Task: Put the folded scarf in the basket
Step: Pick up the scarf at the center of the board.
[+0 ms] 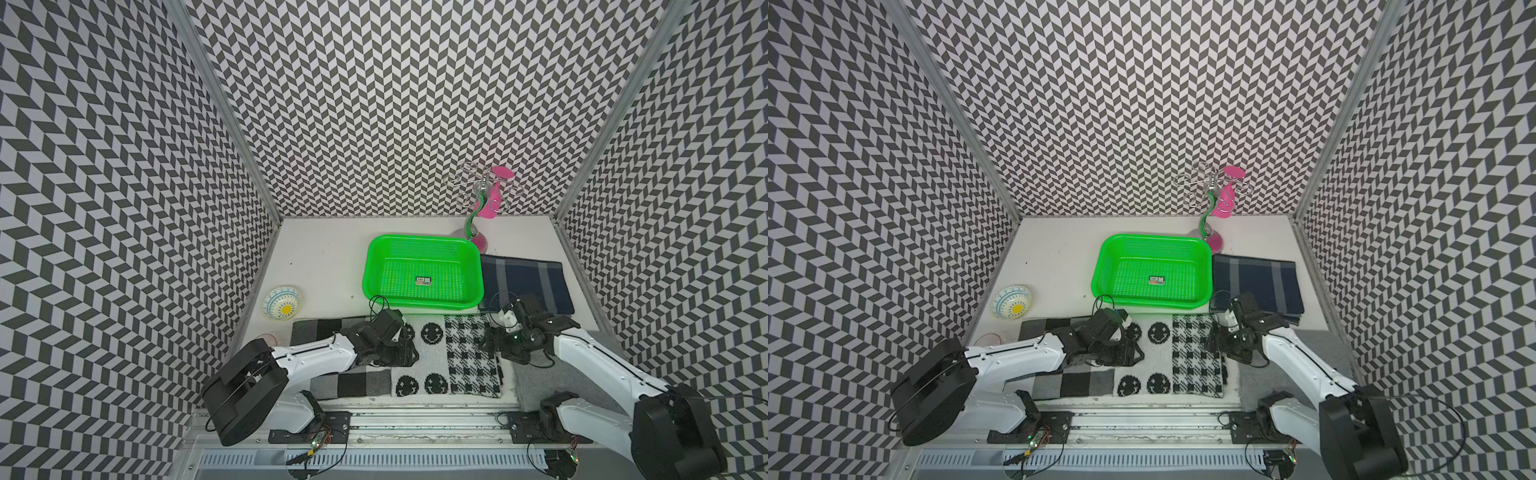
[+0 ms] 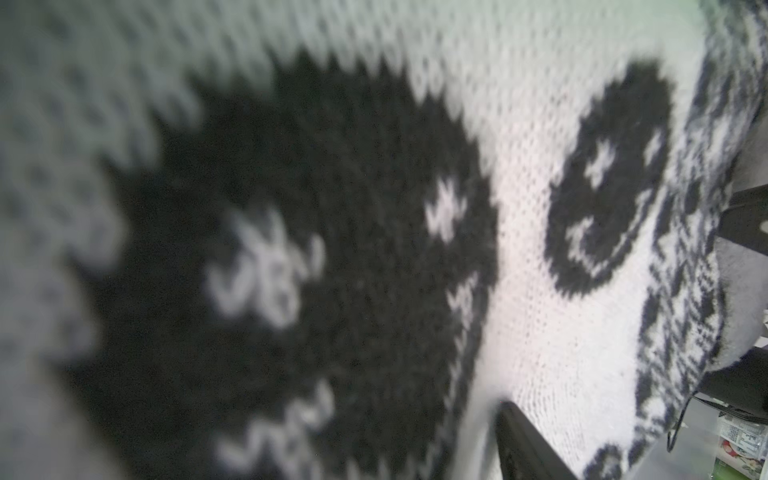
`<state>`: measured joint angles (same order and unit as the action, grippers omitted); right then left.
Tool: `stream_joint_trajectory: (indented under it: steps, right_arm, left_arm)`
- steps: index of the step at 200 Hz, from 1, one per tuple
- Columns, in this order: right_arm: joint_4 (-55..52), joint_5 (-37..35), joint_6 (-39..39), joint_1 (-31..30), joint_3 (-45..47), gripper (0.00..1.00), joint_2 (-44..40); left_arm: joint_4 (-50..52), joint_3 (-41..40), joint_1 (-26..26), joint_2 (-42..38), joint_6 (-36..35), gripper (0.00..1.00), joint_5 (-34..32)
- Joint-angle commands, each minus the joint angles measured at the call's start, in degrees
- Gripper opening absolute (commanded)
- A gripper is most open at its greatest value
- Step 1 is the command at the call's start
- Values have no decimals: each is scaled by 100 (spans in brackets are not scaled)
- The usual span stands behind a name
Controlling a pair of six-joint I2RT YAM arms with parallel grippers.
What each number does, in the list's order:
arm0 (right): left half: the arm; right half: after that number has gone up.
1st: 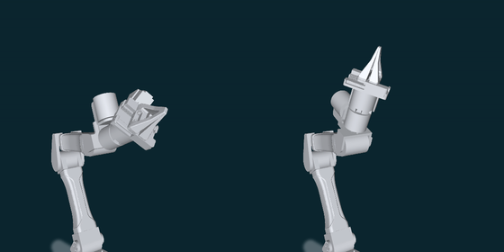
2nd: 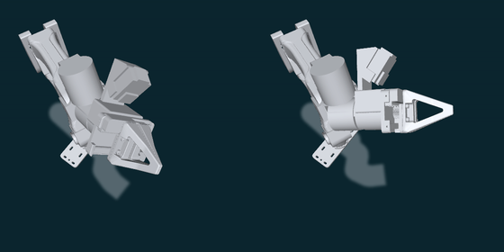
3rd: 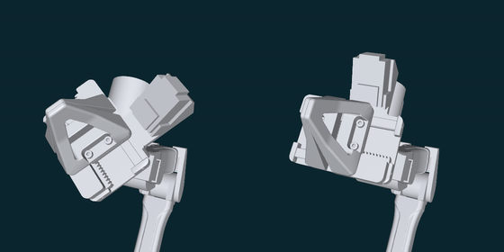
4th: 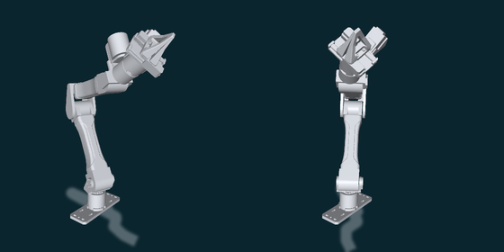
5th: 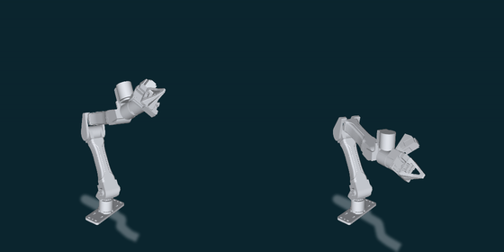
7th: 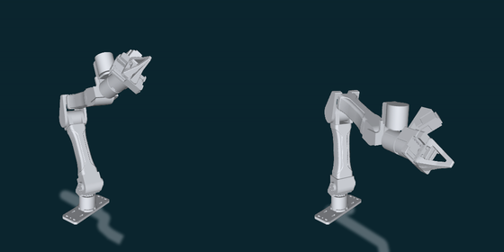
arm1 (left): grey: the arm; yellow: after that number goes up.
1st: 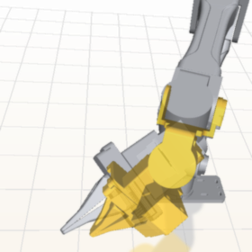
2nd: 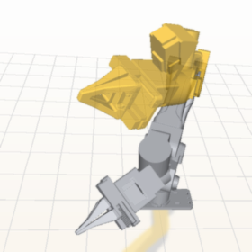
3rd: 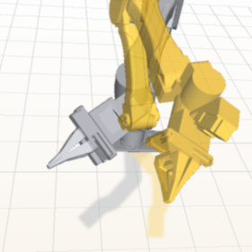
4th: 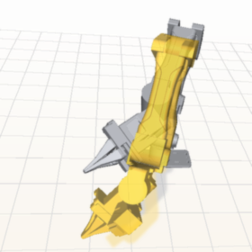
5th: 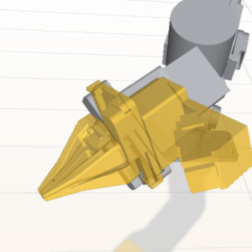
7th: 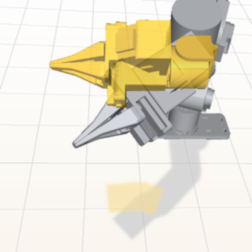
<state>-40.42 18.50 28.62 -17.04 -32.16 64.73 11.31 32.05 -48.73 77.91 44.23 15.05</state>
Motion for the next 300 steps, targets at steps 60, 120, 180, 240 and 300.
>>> stream_joint_trajectory:
  steps: [60,120,180,240,300]
  right_arm:
    - [936,-141,90,-449,-51,83,69]
    - [989,-106,100,-512,196,83,493]
    - [1306,422,12,-605,355,74,563]
    - [1641,906,-82,-617,482,55,895]
    - [1725,901,-138,-617,432,0,320]
  left_arm:
    - [-45,115,27,54,94,64,-109]
    - [-355,250,-66,274,398,69,-57]
    - [-763,55,-293,504,803,68,-45]
    - [-1338,-68,-329,645,839,37,7]
    - [-1090,430,-383,448,597,0,-165]
